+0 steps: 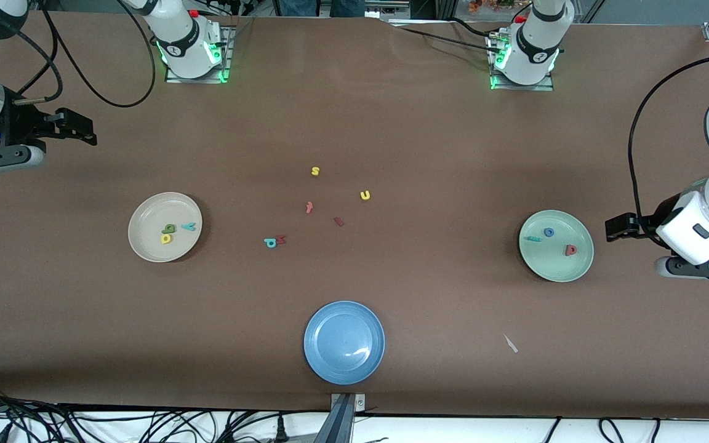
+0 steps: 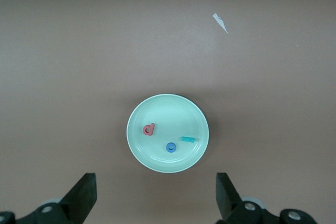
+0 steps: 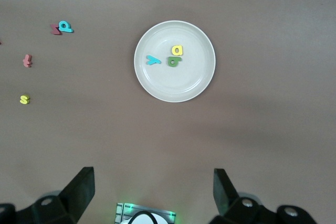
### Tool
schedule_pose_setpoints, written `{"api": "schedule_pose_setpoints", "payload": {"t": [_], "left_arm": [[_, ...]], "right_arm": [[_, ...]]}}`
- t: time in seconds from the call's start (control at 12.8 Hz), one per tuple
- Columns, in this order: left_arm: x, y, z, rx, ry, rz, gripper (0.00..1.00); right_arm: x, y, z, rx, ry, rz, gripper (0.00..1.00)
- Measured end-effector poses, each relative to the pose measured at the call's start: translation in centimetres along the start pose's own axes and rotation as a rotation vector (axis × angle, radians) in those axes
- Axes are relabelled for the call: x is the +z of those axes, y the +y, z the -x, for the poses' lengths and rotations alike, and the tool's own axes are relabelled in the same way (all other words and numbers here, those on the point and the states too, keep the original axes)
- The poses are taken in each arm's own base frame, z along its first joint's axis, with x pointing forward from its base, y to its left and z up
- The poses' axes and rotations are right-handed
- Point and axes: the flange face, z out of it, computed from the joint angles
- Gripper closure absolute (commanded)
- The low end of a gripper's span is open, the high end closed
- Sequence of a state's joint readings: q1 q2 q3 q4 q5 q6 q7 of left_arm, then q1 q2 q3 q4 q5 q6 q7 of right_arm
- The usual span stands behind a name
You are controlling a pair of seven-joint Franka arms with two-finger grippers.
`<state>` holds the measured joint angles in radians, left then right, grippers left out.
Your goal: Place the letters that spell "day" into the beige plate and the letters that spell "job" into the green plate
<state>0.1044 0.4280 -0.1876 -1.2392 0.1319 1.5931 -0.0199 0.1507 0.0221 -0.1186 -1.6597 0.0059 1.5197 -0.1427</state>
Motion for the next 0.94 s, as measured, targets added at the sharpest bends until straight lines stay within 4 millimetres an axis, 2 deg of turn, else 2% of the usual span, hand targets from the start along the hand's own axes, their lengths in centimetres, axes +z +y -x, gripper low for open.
{"api": "schedule_pose_setpoints", "payload": {"t": [0.47, 0.94], "left_arm": [[-1.1, 0.5, 0.5, 0.007, 0.011, -0.002, 0.00], [-1.4, 0.6, 0.7, 0.008, 0.008, -0.003, 0.00]], "right_arm": [[0.1, -0.9, -0.2, -0.010, -0.002, 0.002, 0.00], [0.3, -1.5, -0.4, -0.019, -0.005, 0.003, 0.00]]}}
